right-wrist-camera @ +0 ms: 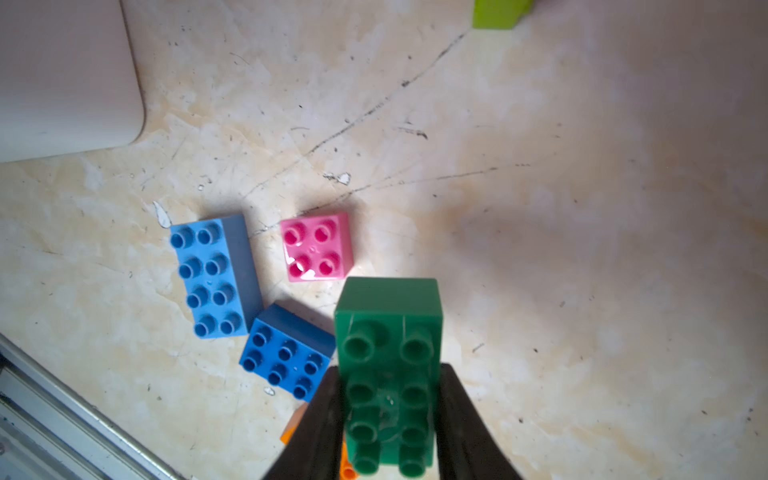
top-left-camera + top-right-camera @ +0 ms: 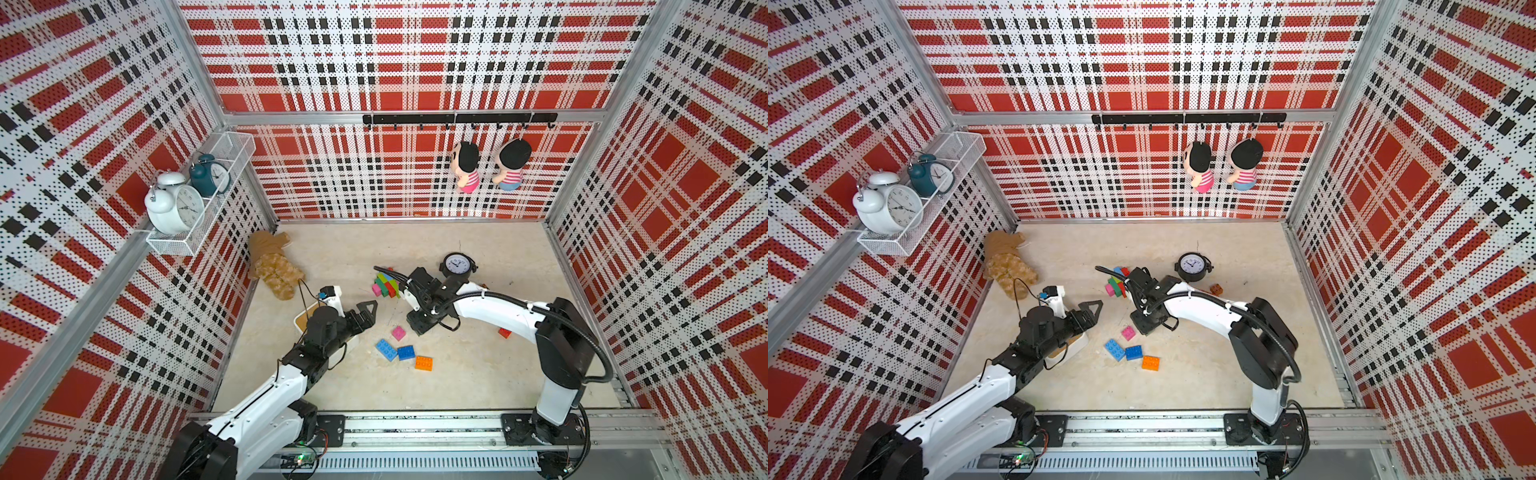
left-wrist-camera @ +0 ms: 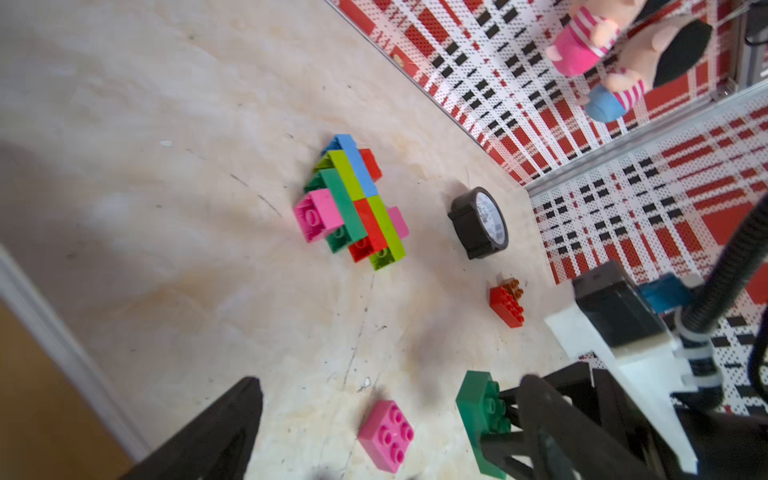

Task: Assemble a heart with building blocks
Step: Assemble the building block at the center of the board.

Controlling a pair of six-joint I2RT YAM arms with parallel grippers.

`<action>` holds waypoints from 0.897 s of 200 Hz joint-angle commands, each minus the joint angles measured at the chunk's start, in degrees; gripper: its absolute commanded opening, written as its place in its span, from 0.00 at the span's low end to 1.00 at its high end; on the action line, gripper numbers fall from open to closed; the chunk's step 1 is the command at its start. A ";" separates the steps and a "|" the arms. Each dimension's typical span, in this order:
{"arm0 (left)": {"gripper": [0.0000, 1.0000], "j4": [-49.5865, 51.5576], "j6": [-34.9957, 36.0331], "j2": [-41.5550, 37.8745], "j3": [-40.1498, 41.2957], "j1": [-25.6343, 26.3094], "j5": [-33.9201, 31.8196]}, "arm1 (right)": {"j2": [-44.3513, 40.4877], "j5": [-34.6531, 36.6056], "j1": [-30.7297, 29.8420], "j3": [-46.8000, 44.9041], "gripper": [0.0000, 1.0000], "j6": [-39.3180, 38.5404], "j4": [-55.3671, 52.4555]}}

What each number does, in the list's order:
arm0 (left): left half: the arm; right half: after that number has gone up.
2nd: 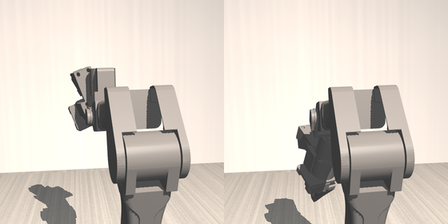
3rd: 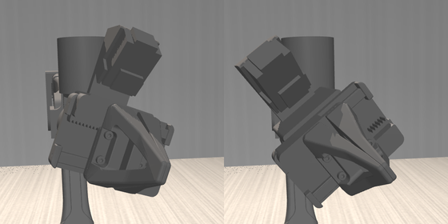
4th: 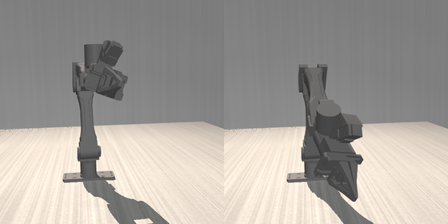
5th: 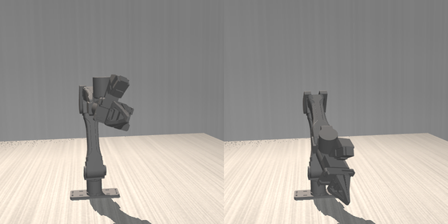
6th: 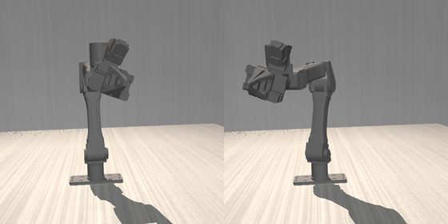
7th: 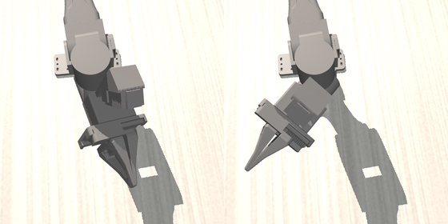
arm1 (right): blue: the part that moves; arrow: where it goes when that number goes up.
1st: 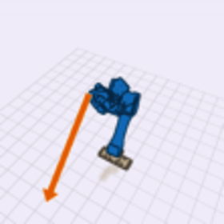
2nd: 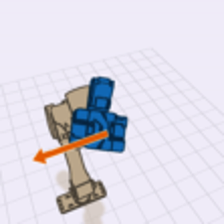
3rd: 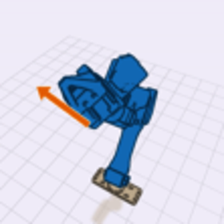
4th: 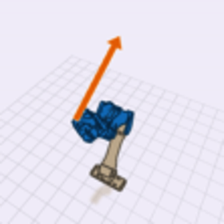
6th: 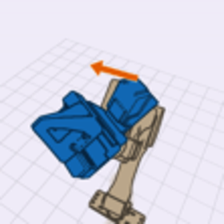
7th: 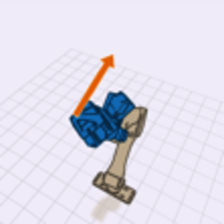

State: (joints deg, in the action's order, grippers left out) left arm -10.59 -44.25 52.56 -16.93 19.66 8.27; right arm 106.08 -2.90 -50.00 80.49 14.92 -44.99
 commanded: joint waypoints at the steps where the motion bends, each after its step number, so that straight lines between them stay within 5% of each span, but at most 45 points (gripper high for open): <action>1: 0.98 6.08 -0.74 -1.18 0.40 -4.94 9.68 | 3.80 -1.63 -1.43 4.72 0.00 -1.05 -3.38; 64: 0.98 8.44 -2.94 -5.77 1.26 -14.18 17.51 | 12.27 -1.35 -3.85 14.34 0.00 -0.24 -7.15; 179: 0.99 5.84 -2.42 -4.37 1.64 -16.53 20.14 | 16.63 -0.40 -4.60 16.50 0.00 0.98 -10.50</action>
State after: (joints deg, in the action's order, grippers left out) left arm -3.38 -47.33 48.10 -15.88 3.81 27.64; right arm 120.33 -3.81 -54.15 95.85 15.94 -53.17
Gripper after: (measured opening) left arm 0.989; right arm 0.343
